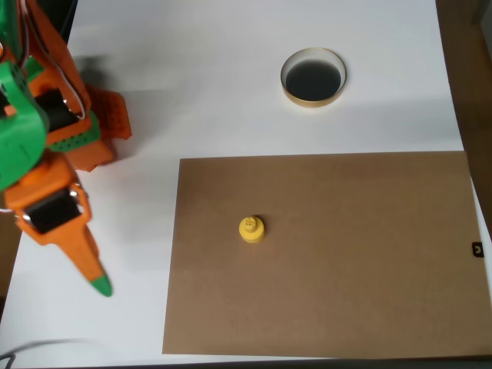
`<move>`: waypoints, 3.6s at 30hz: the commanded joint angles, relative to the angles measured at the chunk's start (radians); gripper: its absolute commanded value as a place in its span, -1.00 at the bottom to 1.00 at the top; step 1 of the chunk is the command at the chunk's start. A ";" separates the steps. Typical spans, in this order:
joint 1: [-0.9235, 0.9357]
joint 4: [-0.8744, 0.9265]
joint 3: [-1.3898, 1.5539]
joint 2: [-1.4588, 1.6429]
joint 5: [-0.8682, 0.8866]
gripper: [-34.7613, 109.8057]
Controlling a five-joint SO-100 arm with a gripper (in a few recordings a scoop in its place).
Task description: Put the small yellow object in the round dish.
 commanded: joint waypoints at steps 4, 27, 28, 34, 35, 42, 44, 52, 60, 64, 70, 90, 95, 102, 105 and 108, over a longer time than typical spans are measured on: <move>-0.098 -0.021 -0.132 -0.181 -0.012 -0.15; -0.509 -0.072 -0.426 -0.727 0.127 -0.15; -0.522 -0.072 -0.430 -0.736 0.132 -0.15; -0.584 -0.069 -0.482 -0.838 0.170 -0.16; -0.592 -0.069 -0.489 -0.856 0.176 -0.16; -0.624 -0.066 -0.525 -0.931 0.221 -0.16; -0.627 -0.057 -0.540 -0.945 0.230 -0.16; -0.614 -0.055 -0.552 -0.959 0.245 -0.22; -0.640 -0.054 -0.574 -0.992 0.256 -0.23; -0.655 -0.061 -0.569 -1.006 0.261 -0.24; -0.649 -0.081 -0.555 -1.011 0.267 -0.52; -0.853 0.202 -0.767 -0.815 0.138 -0.53; -1.049 0.282 -0.891 -0.841 0.133 -0.53; -1.227 0.250 -0.868 -0.914 0.123 -0.53; -1.259 0.207 -0.834 -0.931 0.126 -0.53; -1.289 0.173 -0.842 -0.953 0.137 -0.53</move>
